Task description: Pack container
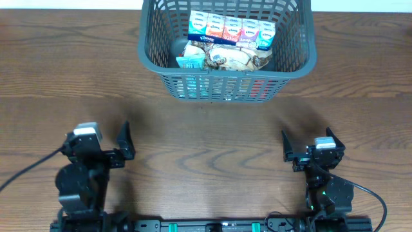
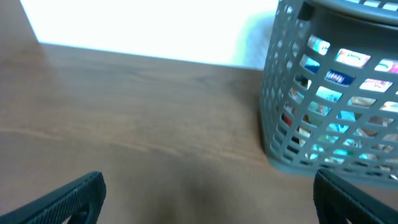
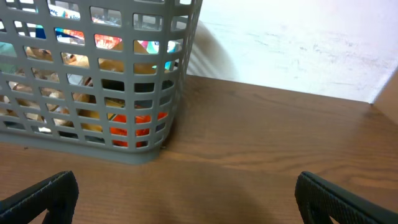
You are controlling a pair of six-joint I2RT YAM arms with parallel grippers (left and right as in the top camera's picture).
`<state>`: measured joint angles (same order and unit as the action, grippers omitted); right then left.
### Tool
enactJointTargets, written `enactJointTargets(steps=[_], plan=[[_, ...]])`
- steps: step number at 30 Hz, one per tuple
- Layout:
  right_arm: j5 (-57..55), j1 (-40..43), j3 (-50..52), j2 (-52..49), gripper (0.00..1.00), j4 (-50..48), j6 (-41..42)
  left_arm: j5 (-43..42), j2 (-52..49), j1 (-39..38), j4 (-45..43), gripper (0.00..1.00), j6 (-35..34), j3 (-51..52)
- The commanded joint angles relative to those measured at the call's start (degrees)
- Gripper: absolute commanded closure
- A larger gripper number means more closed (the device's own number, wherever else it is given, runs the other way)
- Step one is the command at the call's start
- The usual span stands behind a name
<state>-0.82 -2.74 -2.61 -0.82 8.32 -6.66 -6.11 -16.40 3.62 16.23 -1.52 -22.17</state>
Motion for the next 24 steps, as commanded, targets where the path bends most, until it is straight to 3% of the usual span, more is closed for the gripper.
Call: enactJointTargets(steps=[1, 11, 24], plan=[[0.4, 0.5, 0.5, 0.5, 0.01, 0.0, -0.7, -0.8, 4.0, -1.2, -4.0, 0.01, -0.3, 5.5], [0.4, 0.5, 0.5, 0.5, 0.01, 0.0, -0.7, -0.3, 11.3, -4.2, -19.9, 0.01, 1.7, 18.4], [0.4, 0.5, 0.5, 0.5, 0.01, 0.0, -0.7, 3.0, 16.3, -7.3, -17.5, 0.01, 5.4, 21.9]])
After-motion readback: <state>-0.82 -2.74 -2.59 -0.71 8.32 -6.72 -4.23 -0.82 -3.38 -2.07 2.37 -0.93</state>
